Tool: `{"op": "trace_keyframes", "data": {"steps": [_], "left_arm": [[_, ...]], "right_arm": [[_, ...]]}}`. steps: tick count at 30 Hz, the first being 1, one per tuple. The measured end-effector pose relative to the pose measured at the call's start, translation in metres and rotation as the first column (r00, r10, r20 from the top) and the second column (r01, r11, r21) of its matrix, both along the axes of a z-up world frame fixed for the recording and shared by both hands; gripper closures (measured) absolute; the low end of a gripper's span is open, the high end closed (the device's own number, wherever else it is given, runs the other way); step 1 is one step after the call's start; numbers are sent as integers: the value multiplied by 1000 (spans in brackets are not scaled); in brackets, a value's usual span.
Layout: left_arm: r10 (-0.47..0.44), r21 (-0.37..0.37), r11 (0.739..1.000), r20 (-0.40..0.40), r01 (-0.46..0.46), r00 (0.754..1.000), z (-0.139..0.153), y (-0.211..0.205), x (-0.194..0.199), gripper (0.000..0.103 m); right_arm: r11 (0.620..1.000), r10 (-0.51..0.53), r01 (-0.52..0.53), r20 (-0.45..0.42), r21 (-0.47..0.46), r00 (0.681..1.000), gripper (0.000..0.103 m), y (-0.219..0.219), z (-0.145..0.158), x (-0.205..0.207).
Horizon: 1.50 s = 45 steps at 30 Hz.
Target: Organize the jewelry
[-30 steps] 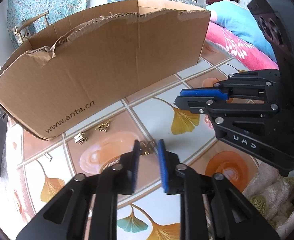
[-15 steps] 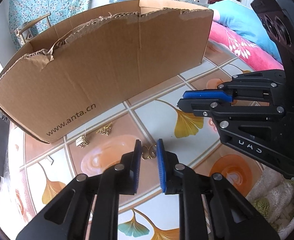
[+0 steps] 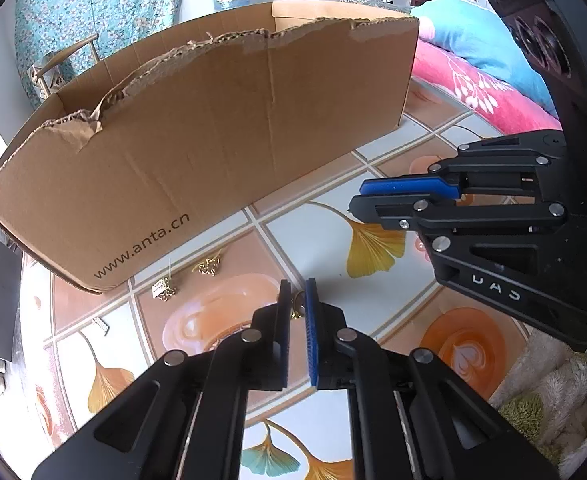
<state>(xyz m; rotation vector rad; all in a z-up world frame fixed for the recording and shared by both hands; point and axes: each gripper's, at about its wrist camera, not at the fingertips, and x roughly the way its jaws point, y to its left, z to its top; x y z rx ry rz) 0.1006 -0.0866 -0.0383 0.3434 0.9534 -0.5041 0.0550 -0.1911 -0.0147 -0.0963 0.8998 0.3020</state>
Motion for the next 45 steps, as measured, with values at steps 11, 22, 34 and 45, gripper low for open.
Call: {"op": "trace_keyframes", "data": {"steps": [11, 22, 34, 45], "left_arm": [[12, 12, 1000, -22, -12, 1000, 3, 11, -6, 91], [8, -33, 999, -63, -11, 998, 2, 14, -2, 86], [1, -10, 1000, -40, -2, 999, 1, 9, -3, 89], [-3, -3, 1000, -25, 3, 1000, 0, 7, -3, 93]], "right_arm": [[1000, 0, 0, -2, 7, 1000, 97, -1, 1, 2], [1000, -4, 4, -2, 7, 1000, 97, 0, 0, 4], [1000, -4, 4, 3, 10, 1000, 97, -1, 0, 5], [1000, 0, 0, 3, 11, 1000, 97, -2, 0, 8]]}}
